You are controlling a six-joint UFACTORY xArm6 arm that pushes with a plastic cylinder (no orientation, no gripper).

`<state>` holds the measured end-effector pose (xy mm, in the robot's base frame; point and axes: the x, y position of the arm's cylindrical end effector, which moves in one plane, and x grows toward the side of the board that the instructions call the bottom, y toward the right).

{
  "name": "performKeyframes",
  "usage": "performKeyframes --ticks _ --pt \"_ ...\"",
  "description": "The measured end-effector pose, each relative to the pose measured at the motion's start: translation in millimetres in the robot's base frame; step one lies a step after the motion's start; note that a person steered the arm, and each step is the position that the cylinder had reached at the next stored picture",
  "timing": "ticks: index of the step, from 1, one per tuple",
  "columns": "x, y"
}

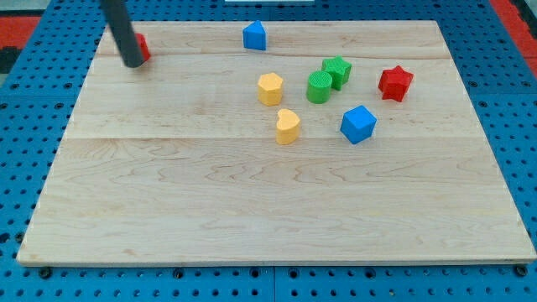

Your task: Place the blue triangle at the top of the yellow hexagon

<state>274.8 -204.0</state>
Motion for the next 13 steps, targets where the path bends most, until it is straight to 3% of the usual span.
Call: performKeyframes --ticks 1,2,4,6,10,13 --pt "-12 2" --pt "18 10" --pt "17 6" --pt "-46 40" --pt "-53 57" --pt "-63 159"
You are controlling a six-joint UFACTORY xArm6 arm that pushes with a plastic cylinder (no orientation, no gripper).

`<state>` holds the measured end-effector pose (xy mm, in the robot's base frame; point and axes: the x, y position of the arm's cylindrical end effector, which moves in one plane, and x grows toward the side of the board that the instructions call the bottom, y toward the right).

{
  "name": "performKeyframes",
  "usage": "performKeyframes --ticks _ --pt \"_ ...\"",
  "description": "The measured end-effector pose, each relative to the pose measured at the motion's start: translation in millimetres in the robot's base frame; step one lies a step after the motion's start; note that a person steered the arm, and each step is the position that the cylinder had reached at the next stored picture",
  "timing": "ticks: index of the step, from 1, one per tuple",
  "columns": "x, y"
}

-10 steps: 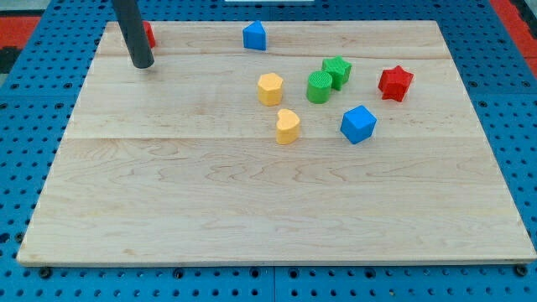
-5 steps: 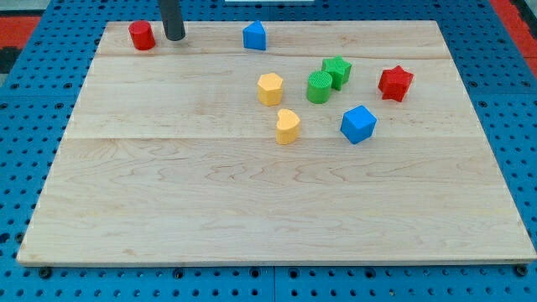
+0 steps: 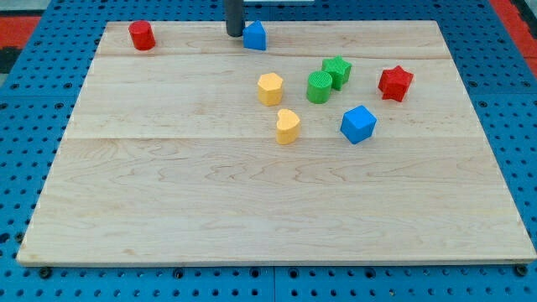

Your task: Place the blue triangle at the top of the yellow hexagon

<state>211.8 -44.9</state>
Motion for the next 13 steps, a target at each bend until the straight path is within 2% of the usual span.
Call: performKeyframes --ticks 1,5,6,7,8,10,11,12,13 --pt "0 43" --pt "0 51" --pt "18 84" --pt "56 110" --pt "79 103" --pt "50 57" --pt "65 61" --pt "67 80" --pt "35 148"
